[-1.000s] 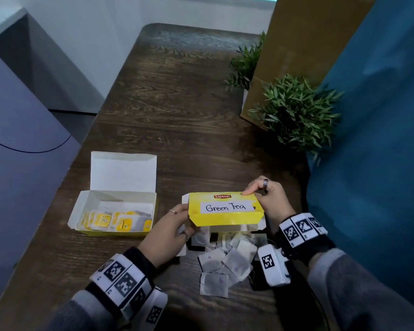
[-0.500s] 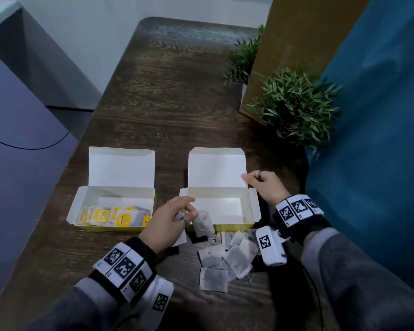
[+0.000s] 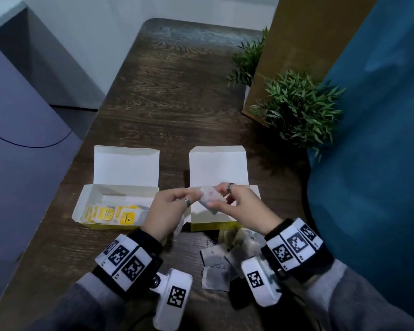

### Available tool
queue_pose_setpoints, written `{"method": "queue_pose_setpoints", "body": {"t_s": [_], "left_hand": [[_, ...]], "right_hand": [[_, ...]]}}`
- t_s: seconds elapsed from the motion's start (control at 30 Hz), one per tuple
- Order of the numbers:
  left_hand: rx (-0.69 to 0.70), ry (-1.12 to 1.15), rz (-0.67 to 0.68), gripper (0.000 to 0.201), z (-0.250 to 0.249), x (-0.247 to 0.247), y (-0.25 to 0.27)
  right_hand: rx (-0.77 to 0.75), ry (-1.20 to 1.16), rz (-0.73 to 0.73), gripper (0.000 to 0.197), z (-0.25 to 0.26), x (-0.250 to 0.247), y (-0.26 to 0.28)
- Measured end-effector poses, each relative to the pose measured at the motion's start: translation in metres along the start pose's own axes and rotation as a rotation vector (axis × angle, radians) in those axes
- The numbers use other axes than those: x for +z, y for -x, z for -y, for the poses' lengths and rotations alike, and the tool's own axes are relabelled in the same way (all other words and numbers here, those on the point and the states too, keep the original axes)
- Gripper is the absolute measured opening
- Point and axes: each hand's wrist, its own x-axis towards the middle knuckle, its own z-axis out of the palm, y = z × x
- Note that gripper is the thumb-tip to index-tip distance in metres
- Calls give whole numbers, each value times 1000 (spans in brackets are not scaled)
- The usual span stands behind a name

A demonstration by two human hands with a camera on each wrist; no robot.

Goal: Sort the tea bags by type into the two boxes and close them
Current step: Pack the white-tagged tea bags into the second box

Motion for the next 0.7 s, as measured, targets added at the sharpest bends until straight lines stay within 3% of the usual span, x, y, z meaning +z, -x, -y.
{"method": "queue_pose_setpoints", "body": {"t_s": [0.13, 0.27, 0.37, 0.57, 0.7], "left_hand": [[-33, 1, -41, 29, -2, -2, -2], [-118, 34, -100, 42, 1, -9, -4], [-117, -7, -93, 43, 4, -9, -2], [-153, 40, -55, 43, 15, -7, 1], [-142, 17, -43, 44, 19, -7, 0]], "right_hand": [[64, 94, -23, 12, 2, -5, -24], [187, 304, 164, 11, 4, 3, -52], [171, 484, 249, 16, 7, 18, -62], [124, 670, 200, 18, 0, 36, -66], [99, 660, 138, 19, -6, 41, -67]]}}
